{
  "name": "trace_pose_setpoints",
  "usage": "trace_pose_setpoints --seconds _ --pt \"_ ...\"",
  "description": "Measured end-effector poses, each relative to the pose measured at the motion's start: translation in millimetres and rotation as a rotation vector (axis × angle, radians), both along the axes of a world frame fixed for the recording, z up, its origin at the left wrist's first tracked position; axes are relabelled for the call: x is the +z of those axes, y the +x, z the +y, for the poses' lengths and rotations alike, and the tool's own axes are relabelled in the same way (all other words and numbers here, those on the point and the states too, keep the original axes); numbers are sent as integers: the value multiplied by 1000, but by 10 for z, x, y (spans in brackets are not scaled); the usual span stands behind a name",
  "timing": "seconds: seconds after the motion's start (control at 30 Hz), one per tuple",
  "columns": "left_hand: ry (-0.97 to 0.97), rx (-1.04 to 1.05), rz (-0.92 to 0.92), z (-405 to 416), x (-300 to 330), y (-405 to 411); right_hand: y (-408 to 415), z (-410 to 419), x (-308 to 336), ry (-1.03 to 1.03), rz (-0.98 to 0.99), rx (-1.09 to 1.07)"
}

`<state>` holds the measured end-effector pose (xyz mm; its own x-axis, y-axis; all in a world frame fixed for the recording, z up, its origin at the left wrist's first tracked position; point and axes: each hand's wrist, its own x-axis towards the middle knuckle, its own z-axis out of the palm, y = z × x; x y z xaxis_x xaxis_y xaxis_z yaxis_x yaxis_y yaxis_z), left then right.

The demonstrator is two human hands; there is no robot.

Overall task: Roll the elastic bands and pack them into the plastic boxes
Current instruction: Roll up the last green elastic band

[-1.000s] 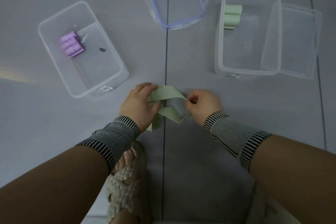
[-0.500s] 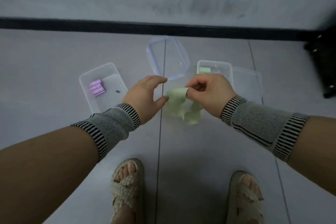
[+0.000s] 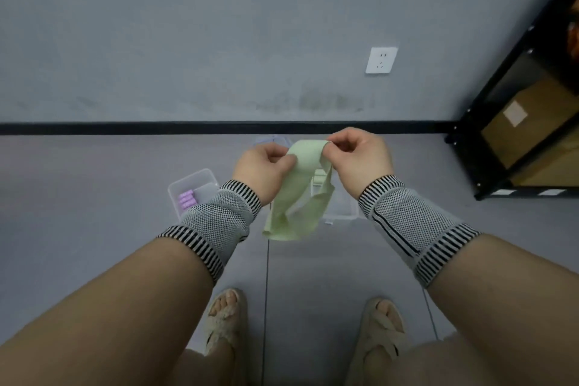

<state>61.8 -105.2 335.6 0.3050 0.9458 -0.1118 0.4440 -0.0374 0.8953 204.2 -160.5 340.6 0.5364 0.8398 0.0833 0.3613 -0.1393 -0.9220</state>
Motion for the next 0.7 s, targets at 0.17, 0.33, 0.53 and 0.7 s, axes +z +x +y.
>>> trace_pose_setpoints --seconds 0.17,0.33,0.53,0.7 --pt "-52 102 -247 -283 230 -77 -143 -252 153 52 163 2" --pt "-69 109 -346 -387 148 -138 -199 -392 -15 -130 500 121" --pt "-41 93 -273 -299 17 -179 -109 -322 -78 -119 729 166" --pt "-47 136 -326 -171 39 -226 30 -216 -121 -82 979 183"
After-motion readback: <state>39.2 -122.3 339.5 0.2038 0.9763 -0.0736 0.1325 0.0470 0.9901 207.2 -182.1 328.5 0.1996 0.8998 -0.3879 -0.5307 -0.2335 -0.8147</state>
